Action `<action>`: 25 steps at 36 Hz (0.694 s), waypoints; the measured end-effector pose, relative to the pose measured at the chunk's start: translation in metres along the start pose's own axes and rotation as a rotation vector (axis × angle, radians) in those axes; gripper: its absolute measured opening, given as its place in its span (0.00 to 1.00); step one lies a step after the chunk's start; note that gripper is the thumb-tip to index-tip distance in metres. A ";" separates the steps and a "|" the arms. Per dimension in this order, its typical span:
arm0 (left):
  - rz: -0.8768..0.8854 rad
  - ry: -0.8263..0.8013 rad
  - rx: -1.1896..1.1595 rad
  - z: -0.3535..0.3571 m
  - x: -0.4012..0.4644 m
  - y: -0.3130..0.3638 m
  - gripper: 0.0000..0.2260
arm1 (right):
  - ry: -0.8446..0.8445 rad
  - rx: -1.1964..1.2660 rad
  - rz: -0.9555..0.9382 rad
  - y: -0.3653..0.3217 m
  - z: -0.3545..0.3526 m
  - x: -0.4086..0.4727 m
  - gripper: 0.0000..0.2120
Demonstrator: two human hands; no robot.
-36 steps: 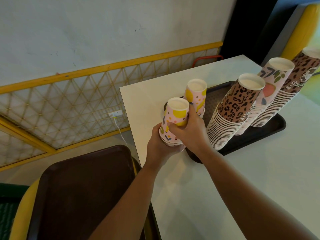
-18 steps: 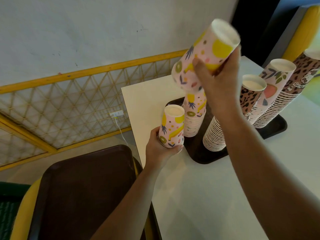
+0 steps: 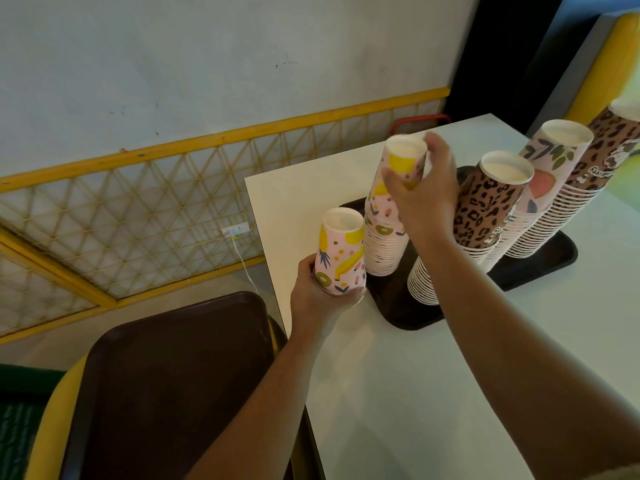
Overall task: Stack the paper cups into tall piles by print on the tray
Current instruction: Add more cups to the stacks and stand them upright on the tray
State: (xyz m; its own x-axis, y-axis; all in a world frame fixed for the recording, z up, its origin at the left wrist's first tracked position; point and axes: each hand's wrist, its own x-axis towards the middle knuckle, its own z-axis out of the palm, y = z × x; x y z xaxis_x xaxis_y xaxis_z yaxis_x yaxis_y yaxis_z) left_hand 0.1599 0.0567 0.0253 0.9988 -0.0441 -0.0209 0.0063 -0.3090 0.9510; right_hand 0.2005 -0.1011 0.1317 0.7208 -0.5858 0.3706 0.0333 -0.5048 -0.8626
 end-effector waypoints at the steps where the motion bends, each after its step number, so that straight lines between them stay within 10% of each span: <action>1: -0.002 0.001 -0.007 0.000 0.000 0.001 0.35 | 0.068 0.006 -0.056 -0.002 -0.004 -0.006 0.30; 6: -0.021 0.010 -0.032 0.002 0.001 0.003 0.34 | 0.149 0.078 -0.302 -0.011 -0.009 -0.053 0.23; 13: 0.006 0.009 -0.004 0.008 -0.001 0.005 0.31 | -0.338 0.051 -0.065 0.002 0.008 -0.094 0.35; 25: 0.011 -0.089 -0.008 0.004 -0.005 0.013 0.38 | -0.346 0.031 -0.037 0.000 0.007 -0.083 0.31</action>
State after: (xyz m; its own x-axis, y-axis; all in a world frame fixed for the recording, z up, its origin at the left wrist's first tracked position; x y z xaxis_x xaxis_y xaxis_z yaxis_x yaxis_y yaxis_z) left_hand 0.1551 0.0490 0.0362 0.9905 -0.1322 -0.0371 -0.0044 -0.3004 0.9538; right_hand 0.1458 -0.0484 0.0983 0.9104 -0.3154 0.2678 0.0807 -0.4993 -0.8627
